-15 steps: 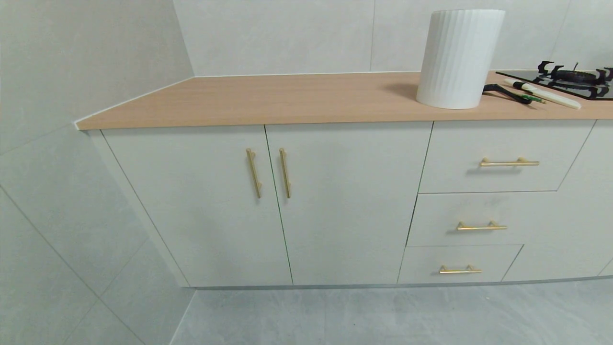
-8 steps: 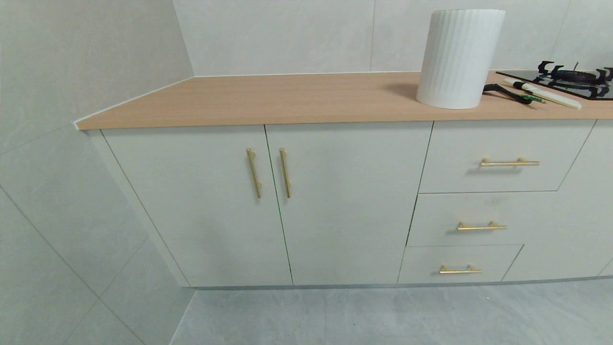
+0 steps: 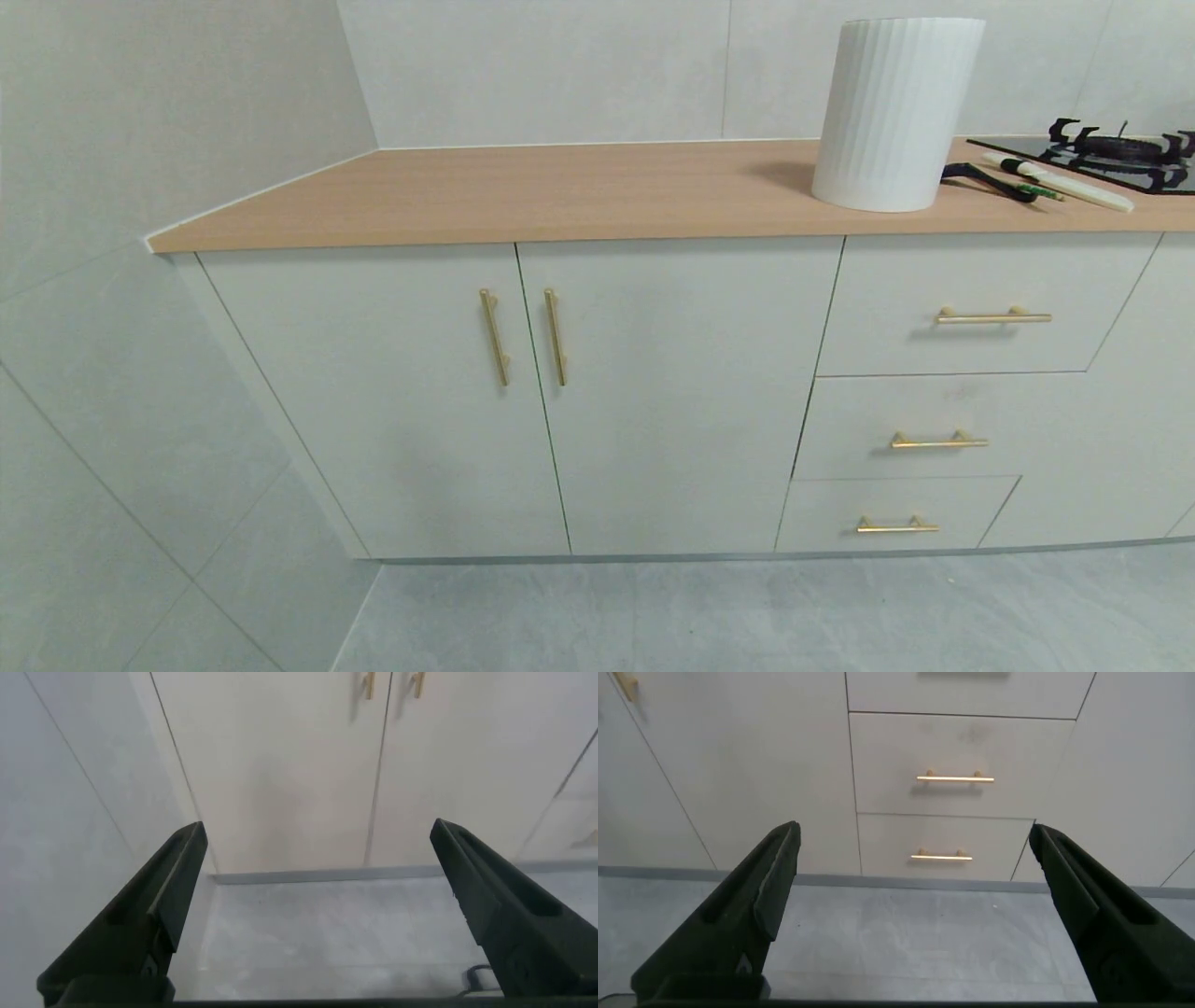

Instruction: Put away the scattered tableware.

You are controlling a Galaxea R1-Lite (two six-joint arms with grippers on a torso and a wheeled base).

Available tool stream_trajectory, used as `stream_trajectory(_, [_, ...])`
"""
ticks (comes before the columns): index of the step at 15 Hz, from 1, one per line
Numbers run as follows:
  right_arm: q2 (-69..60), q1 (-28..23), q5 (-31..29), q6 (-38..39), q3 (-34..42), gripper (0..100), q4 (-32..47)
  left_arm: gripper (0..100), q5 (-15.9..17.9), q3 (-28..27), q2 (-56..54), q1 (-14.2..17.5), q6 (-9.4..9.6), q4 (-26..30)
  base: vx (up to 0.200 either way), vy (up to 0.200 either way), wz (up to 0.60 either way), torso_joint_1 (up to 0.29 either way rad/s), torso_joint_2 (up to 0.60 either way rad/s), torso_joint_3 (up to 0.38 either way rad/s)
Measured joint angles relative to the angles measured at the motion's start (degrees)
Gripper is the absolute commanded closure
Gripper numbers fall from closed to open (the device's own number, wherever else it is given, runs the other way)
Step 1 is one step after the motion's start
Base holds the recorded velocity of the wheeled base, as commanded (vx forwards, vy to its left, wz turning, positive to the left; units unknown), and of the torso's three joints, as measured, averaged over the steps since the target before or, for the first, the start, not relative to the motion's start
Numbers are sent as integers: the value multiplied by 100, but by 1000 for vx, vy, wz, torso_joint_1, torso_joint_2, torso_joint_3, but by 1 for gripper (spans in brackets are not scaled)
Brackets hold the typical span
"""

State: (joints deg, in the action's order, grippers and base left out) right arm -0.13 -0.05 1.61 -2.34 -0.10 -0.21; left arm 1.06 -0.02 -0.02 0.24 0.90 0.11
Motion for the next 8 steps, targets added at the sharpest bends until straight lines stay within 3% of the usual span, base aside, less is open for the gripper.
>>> stream_trajectory(8, [2, 5, 84, 168, 2, 0, 2, 0, 9, 2, -2, 0, -30, 2, 0, 0, 0, 0, 0, 0])
